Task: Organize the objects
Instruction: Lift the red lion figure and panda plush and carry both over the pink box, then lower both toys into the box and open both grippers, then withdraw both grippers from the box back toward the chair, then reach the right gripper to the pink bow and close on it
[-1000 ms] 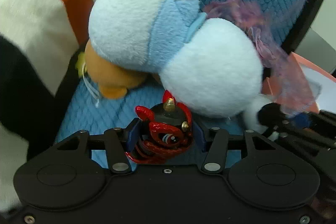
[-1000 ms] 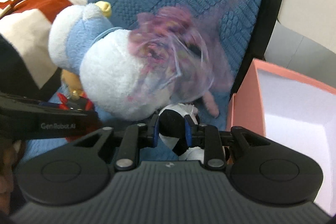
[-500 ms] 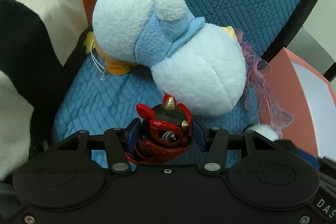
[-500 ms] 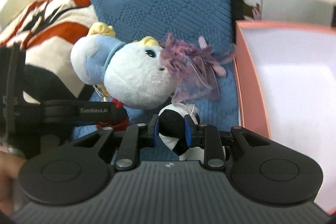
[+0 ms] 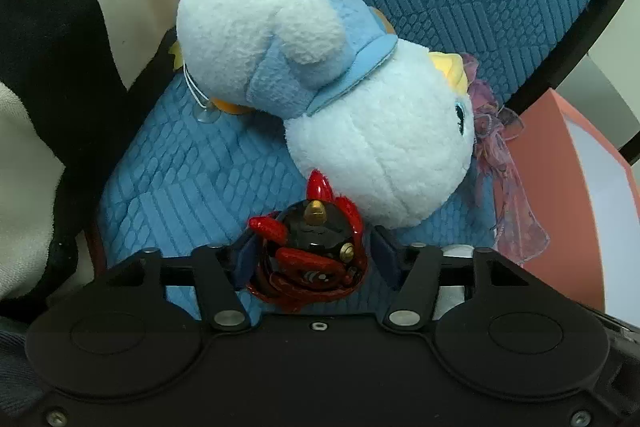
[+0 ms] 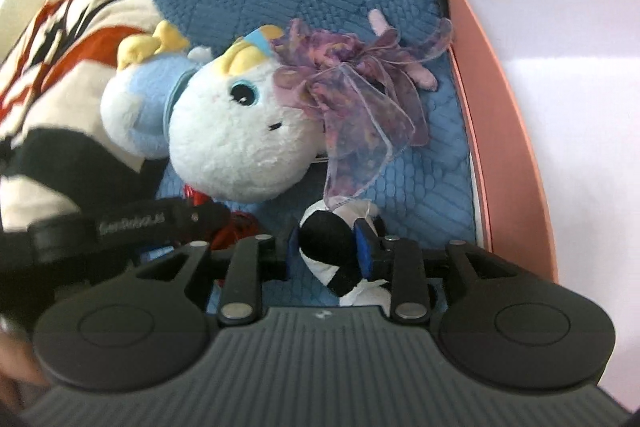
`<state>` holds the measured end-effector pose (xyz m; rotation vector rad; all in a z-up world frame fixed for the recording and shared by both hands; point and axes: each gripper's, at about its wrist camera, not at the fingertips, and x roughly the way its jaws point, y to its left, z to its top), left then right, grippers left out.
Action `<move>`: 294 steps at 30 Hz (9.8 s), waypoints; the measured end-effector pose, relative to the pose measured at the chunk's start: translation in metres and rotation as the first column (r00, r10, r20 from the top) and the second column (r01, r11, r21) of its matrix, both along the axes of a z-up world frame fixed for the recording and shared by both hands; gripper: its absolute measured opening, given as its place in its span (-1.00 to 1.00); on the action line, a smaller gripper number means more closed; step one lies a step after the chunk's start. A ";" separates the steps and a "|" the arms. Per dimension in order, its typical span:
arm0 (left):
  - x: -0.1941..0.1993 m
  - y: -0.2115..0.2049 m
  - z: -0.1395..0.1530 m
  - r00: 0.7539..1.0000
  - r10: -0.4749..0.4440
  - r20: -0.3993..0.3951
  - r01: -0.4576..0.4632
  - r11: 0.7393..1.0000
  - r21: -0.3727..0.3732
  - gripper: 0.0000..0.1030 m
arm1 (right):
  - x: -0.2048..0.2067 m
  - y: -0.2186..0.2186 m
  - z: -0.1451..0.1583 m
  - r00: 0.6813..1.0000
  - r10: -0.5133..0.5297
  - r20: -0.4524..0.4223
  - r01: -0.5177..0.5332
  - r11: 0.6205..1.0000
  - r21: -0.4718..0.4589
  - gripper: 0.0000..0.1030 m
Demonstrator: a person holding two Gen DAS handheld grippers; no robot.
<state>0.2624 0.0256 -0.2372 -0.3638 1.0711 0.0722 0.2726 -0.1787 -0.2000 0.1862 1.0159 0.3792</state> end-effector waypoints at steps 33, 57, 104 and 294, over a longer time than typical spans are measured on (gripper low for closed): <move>0.007 -0.001 -0.011 0.998 -0.018 -0.062 0.017 1.000 -0.023 0.43 | -0.006 0.027 -0.028 0.993 0.110 0.032 -0.102 0.978 -0.183 -0.08; 0.007 -0.013 -0.010 0.999 -0.016 -0.040 0.018 0.998 0.053 0.07 | -0.012 0.018 -0.021 0.993 0.112 0.046 -0.106 0.986 -0.131 -0.11; -0.036 -0.082 0.174 0.967 -0.101 0.233 0.130 0.985 -0.111 0.07 | -0.027 -0.091 0.149 0.965 0.015 0.260 -0.006 0.999 -0.037 -0.11; 0.041 0.031 0.029 0.982 0.173 0.077 -0.151 0.961 -0.234 0.95 | 0.111 0.033 0.001 0.984 0.050 0.170 -0.060 0.997 0.054 0.12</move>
